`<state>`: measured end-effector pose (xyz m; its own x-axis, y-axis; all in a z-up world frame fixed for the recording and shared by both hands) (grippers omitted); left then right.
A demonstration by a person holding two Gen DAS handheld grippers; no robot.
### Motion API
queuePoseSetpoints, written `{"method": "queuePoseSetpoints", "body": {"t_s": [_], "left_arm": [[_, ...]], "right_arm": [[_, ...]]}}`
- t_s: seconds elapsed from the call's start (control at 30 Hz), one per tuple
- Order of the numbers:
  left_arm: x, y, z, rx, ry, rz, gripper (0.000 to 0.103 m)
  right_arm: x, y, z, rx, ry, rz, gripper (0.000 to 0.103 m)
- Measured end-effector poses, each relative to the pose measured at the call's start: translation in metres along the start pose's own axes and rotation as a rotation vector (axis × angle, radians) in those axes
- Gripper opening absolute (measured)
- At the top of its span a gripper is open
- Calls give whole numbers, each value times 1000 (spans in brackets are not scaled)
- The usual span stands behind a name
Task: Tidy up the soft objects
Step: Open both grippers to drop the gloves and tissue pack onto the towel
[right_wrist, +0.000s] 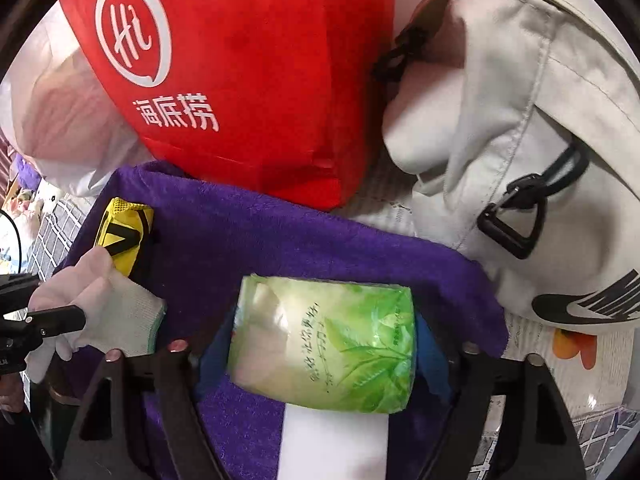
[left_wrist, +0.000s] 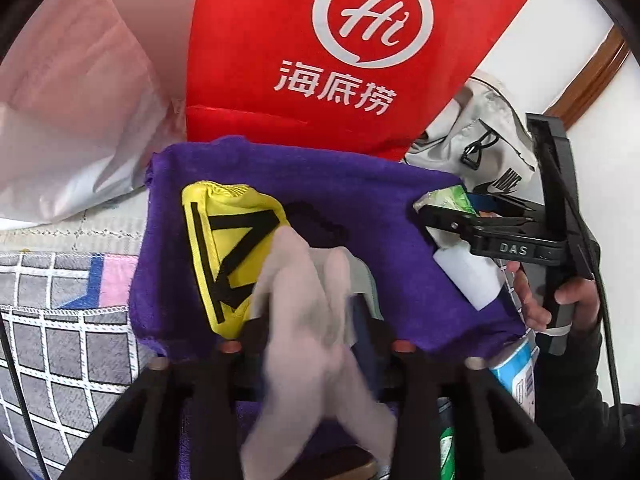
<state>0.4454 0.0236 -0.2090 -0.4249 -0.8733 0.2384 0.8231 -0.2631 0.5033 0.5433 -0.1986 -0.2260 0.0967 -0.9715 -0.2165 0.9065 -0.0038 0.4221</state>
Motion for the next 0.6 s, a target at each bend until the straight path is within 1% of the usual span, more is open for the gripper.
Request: {"method": "queuePoseSetpoints", "body": {"t_s": [0.07, 0.1, 0.13, 0.17, 0.23, 0.27, 0.37, 0.47, 0.53, 0.6], "left_arm": [[0, 2, 4, 19, 33, -9, 72], [-3, 4, 7, 29, 72, -15, 78], [-3, 5, 11, 37, 130, -26, 82], [-4, 6, 14, 41, 192, -48, 82], [-3, 6, 19, 38, 261, -78, 82], [-3, 5, 24, 41, 278, -84, 82], [-6, 2, 40, 55, 258, -57, 82], [-6, -1, 60, 80, 247, -24, 82], [1, -4, 73, 110, 264, -16, 82], [8, -9, 87, 142, 274, -19, 82]], "right_arm": [[-2, 2, 4, 21, 9, -11, 87], [-3, 3, 8, 29, 24, -21, 89], [-5, 5, 11, 35, 35, -28, 90], [-8, 6, 14, 43, 39, -31, 91], [-12, 6, 25, 70, 37, -22, 91], [-12, 5, 32, 84, 35, -15, 91], [-16, 7, 51, 130, 21, 7, 91], [-17, 1, 76, 175, 0, 9, 91], [-18, -12, 95, 184, 13, -2, 91], [-22, -26, 111, 182, 47, -11, 91]]}}
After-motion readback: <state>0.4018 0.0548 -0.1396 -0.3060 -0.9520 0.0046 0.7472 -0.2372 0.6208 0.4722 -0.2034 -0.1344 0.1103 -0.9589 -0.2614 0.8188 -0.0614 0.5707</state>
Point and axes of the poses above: each gripper's, at about its wrist camera, not at the fingertips, and z roughly against the way its jaws point, x to its right, y to its top, the point moved 4 cm from there along -z, roughly the way its jaws point, and after that the axes turned 14 degrees about -z, right-handed, at the moved point
